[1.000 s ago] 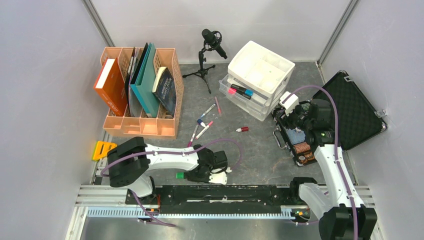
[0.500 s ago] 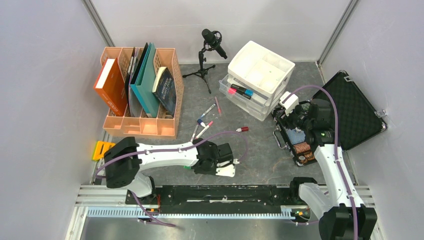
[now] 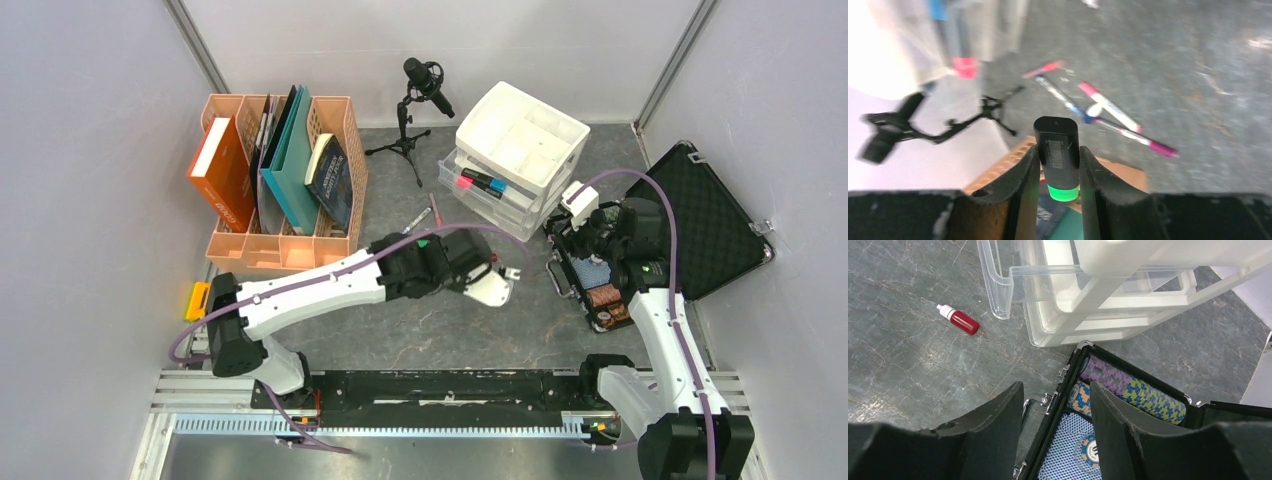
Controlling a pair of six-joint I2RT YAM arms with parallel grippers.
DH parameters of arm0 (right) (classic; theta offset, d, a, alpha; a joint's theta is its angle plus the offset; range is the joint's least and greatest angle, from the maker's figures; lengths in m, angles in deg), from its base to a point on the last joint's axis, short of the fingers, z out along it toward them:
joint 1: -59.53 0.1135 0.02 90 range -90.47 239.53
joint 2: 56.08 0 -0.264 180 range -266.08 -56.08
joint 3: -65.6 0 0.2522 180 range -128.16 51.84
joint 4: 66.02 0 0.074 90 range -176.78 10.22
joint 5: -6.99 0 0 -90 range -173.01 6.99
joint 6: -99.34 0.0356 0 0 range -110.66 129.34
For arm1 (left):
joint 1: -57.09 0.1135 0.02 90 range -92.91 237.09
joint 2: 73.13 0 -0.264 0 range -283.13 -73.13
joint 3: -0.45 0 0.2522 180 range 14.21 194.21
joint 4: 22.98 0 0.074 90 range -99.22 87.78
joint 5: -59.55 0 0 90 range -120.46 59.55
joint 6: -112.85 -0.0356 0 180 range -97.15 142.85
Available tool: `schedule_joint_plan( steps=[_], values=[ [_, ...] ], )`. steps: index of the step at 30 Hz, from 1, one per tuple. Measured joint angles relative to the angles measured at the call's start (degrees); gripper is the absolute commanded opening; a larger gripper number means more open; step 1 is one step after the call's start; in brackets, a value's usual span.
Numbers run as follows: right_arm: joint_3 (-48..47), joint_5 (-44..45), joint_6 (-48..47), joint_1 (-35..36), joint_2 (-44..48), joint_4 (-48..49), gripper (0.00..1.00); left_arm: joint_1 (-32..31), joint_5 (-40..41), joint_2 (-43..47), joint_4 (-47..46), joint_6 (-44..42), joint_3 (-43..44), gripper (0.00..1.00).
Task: Organize the desk
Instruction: Pick up the stationery from the center of the board, then place the stationery in the drawer.
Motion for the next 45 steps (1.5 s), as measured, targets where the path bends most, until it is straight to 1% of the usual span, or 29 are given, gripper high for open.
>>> schedule_joint_plan(
  steps=[2, 6, 11, 13, 18, 21, 25, 27, 31, 35, 38, 40, 42, 45],
  values=[
    [0.0, 0.0, 0.2, 0.0, 0.0, 0.0, 0.57, 1.4, 0.5, -0.7, -1.5, -4.5, 4.5, 0.09],
    [0.0, -0.5, 0.6, 0.0, 0.0, 0.0, 0.57, 4.9, 0.8, -2.7, -6.3, -13.3, 11.1, 0.09],
    [0.0, -1.4, 0.6, 0.0, 0.0, 0.0, 0.57, 9.1, -0.8, -10.0, -8.4, -21.7, 21.0, 0.08],
    [0.0, -1.7, 0.6, 0.0, 0.0, 0.0, 0.56, 10.5, -1.8, -13.9, -9.2, -24.0, 24.8, 0.08],
    [0.0, -2.1, 0.4, 0.0, 0.0, 0.0, 0.57, 12.9, -3.9, -21.6, -10.2, -28.4, 31.2, 0.08],
    [0.0, -2.1, 0.0, 0.0, 0.1, 0.0, 0.56, 13.9, -4.8, -24.8, -10.4, -30.3, 33.3, 0.09],
    [0.1, -2.1, -0.3, 0.0, 0.3, 0.0, 0.56, 14.5, -5.5, -27.5, -10.9, -32.6, 33.7, 0.1],
    [0.3, -2.1, -0.6, 0.0, 0.6, 0.0, 0.56, 14.7, -5.9, -28.5, -11.4, -33.4, 33.9, 0.13],
    [0.7, -1.8, -0.9, 0.0, 0.7, -0.1, 0.56, 14.8, -6.1, -29.8, -11.7, -34.4, 34.6, 0.28],
    [0.8, -1.7, -1.0, 0.0, 0.7, 0.0, 0.56, 15.0, -6.1, -30.1, -11.7, -34.7, 34.9, 0.37],
    [0.8, -1.7, -1.0, 0.0, 0.7, -0.1, 0.56, 15.3, -6.1, -30.4, -12.0, -34.8, 35.3, 0.47],
    [0.8, -1.7, -0.9, 0.0, 0.7, -0.1, 0.56, 15.4, -6.1, -30.7, -12.3, -34.9, 35.5, 0.52],
    [0.8, -1.7, -0.9, -0.1, 0.7, 0.0, 0.56, 15.5, -6.1, -30.7, -12.6, -35.0, 35.6, 0.56],
    [0.8, -1.7, -0.7, -0.1, 0.7, 0.0, 0.56, 15.5, -6.0, -30.7, -12.9, -35.0, 35.6, 0.6]
  ],
)
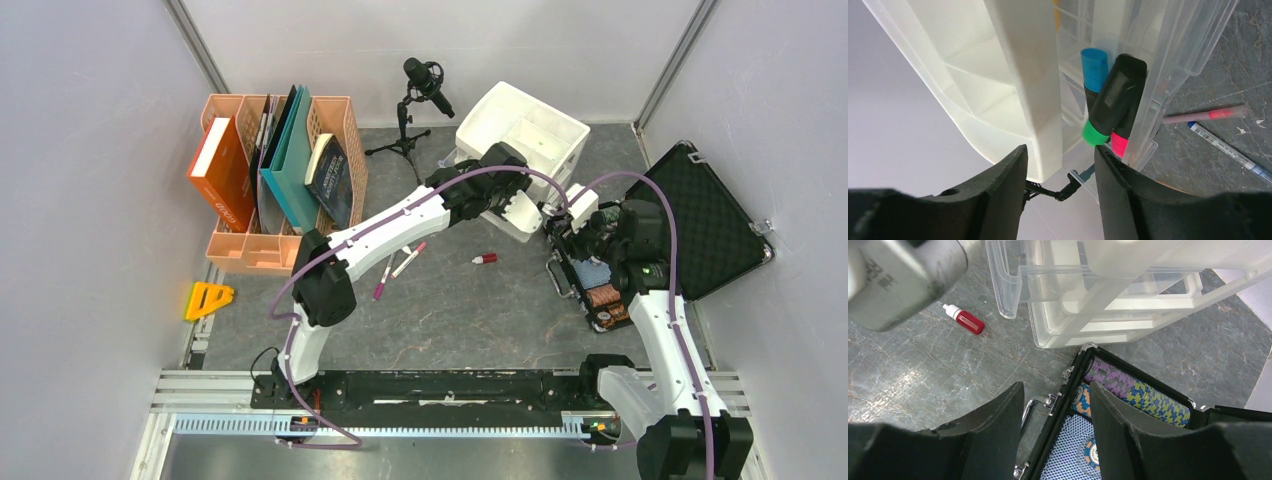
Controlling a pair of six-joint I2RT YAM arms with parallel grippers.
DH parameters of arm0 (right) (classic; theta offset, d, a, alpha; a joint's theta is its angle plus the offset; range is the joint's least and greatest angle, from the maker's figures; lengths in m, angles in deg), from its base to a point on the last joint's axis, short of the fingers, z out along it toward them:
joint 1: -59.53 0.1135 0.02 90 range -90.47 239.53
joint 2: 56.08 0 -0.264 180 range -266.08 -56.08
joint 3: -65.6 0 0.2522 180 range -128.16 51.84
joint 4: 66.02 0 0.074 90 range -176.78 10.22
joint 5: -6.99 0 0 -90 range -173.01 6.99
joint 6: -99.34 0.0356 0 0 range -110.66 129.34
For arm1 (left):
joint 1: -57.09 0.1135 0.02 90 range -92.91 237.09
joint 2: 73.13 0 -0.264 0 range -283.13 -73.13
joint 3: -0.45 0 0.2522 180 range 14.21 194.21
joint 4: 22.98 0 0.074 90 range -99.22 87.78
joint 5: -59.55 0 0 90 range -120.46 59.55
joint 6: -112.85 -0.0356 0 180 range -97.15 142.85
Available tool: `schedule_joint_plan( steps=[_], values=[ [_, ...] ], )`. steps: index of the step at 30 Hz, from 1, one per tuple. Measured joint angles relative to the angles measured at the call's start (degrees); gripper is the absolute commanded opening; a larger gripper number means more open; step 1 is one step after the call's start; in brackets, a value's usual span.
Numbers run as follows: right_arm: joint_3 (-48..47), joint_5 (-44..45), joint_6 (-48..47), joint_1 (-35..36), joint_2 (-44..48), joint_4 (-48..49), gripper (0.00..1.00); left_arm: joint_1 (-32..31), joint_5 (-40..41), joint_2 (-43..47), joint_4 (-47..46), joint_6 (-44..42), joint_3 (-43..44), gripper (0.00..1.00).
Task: Organize the desk
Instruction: Place the stationery in the drawer.
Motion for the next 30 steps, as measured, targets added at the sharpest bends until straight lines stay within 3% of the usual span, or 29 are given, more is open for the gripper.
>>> schedule_joint_plan(
  steps=[8, 14, 19, 30],
  values=[
    [-0.4, -0.3, 0.6, 0.0, 0.0, -0.1, 0.57, 0.1, 0.0, 0.1, -0.8, 0.0, 0.0, 0.67],
    [-3.3, -3.6, 1.5, 0.3, -1.0, -0.2, 0.57, 0.1, 0.5, 3.5, -1.4, 2.4, -1.2, 0.87],
    [-4.4, -5.4, 1.5, 2.5, -0.9, -0.9, 0.56, 2.3, 0.1, 13.3, -2.7, 12.1, -7.1, 1.0],
    [-7.3, -5.6, 1.5, 17.4, 0.2, -2.3, 0.56, 10.9, -1.0, 35.2, -4.4, 36.7, -27.6, 1.0]
  ],
)
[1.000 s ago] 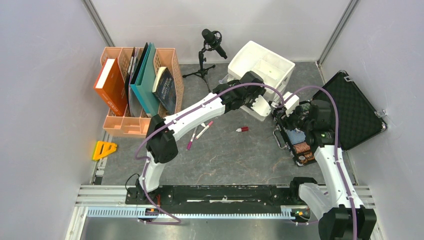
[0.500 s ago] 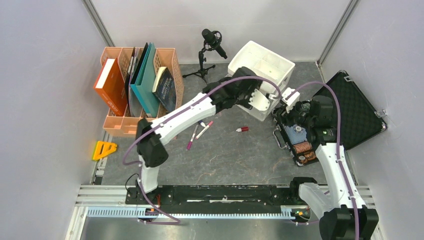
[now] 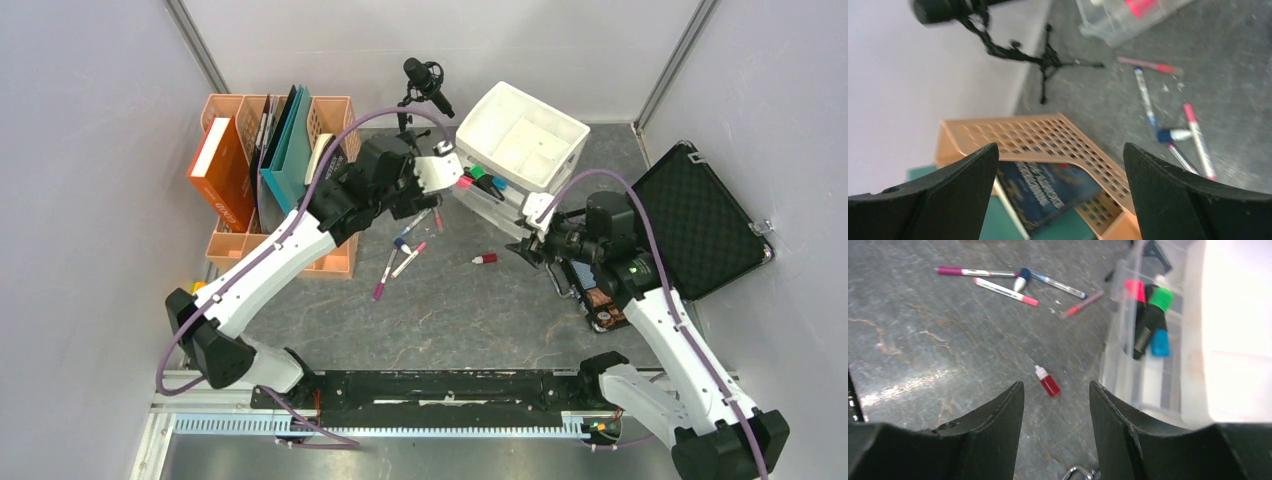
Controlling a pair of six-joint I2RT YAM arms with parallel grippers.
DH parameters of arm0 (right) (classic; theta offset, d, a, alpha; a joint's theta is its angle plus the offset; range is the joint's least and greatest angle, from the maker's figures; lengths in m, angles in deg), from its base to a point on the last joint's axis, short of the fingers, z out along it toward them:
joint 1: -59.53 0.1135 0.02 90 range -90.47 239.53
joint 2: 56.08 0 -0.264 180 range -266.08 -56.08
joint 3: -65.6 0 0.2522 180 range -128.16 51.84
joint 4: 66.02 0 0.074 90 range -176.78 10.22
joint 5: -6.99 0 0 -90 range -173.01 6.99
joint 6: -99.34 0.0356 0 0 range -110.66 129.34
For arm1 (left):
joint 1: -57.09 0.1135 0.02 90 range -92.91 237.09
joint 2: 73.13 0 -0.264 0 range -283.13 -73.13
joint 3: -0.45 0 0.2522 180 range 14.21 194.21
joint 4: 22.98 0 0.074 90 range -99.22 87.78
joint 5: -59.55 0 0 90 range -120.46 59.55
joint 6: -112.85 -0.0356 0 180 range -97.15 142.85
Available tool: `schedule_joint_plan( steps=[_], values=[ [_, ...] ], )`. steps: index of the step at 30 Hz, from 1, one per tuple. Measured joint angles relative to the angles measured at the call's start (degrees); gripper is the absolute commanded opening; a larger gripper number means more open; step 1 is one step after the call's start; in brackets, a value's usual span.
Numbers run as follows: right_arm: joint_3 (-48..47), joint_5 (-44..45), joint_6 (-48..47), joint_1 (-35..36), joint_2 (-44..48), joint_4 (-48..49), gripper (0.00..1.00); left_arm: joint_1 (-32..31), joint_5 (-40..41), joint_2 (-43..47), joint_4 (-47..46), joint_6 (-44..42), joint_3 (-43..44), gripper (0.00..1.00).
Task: Organize the desk
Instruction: Place the stationery in the drawer, then close the drawer in the storage box.
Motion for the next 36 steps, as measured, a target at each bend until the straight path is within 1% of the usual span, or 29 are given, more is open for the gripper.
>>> schedule_joint_plan(
  steps=[4, 9, 12, 17, 22, 28, 36],
  values=[
    [-2.1, 0.9, -0.7, 6.4, -3.2, -0.2, 0.55, 2.0, -2.1, 3.8, 1.2, 6.1, -7.6, 1.0],
    [-3.8, 4.6, -0.8, 13.8, -12.1, 2.0, 0.54, 4.6, -3.4, 9.2, 3.4, 10.5, -14.9, 1.0],
    [-5.1, 6.9, -0.7, 15.9, -17.9, 3.3, 0.53, 5.4, -3.6, 13.0, 4.0, 11.9, -18.4, 1.0],
    [-11.3, 12.1, 0.1, 16.3, -27.6, 5.3, 0.51, 5.5, -3.8, 17.0, 4.7, 13.3, -22.1, 1.0],
    [-19.1, 18.3, 0.4, 16.3, -35.7, 6.7, 0.5, 5.6, -4.0, 19.3, 5.0, 13.8, -25.7, 1.0],
    [-26.5, 24.5, 0.8, 15.7, -42.5, 6.5, 0.5, 5.7, -4.1, 20.8, 4.9, 13.8, -29.0, 1.0],
    [-32.8, 28.0, 0.9, 12.6, -46.9, 4.6, 0.5, 5.8, -6.6, 21.7, 4.6, 15.3, -30.2, 1.0]
  ],
)
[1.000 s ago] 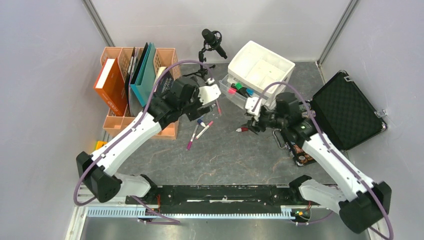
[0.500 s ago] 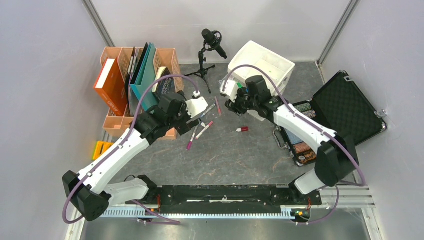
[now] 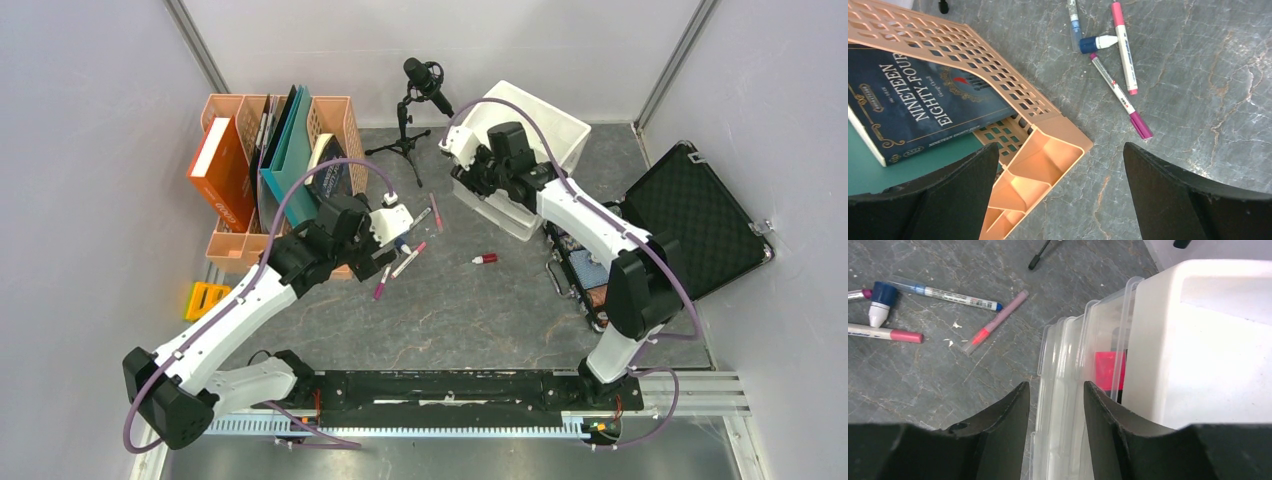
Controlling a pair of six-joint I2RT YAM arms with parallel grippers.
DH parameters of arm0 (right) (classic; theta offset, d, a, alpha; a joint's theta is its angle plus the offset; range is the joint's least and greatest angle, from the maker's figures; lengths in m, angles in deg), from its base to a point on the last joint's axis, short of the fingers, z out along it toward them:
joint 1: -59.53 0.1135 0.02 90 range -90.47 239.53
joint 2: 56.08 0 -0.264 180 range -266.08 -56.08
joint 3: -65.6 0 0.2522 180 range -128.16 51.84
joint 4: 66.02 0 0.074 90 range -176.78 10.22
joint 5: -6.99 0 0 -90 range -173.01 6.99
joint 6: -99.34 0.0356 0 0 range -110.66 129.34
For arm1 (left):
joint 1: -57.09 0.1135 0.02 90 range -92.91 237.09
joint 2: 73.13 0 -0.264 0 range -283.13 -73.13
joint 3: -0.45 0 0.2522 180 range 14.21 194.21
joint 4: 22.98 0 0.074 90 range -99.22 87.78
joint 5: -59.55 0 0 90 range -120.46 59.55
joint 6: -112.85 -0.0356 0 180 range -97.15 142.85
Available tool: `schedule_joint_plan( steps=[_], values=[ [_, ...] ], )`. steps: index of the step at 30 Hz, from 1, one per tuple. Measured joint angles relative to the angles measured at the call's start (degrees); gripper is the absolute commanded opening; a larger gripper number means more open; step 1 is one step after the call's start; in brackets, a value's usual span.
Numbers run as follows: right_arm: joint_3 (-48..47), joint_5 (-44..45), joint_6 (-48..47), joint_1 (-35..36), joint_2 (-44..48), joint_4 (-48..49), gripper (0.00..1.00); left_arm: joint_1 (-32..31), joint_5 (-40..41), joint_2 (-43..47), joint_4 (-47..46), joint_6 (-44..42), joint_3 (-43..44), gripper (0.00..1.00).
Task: Organize the desk
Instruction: Close the drawer in the storage box.
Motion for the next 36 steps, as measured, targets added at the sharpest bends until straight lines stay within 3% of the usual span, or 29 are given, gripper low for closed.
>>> schedule_joint_plan(
  steps=[23, 31, 36],
  values=[
    [-2.8, 2.7, -8.9, -3.0, -1.2, -11.5, 0.5, 0.0, -4.9, -5.0, -3.7, 7.3, 0.2, 1.0],
    [-2.8, 3.0, -9.7, -3.4, 1.3, -14.8, 0.52, 0.0, -7.6, -10.7, -9.9, 14.7, 2.8, 1.0],
    [-2.8, 3.6, -9.1, -3.5, 5.1, -16.3, 0.58, 0.1, -9.6, -15.6, -16.3, 22.6, 4.7, 1.0]
  ],
)
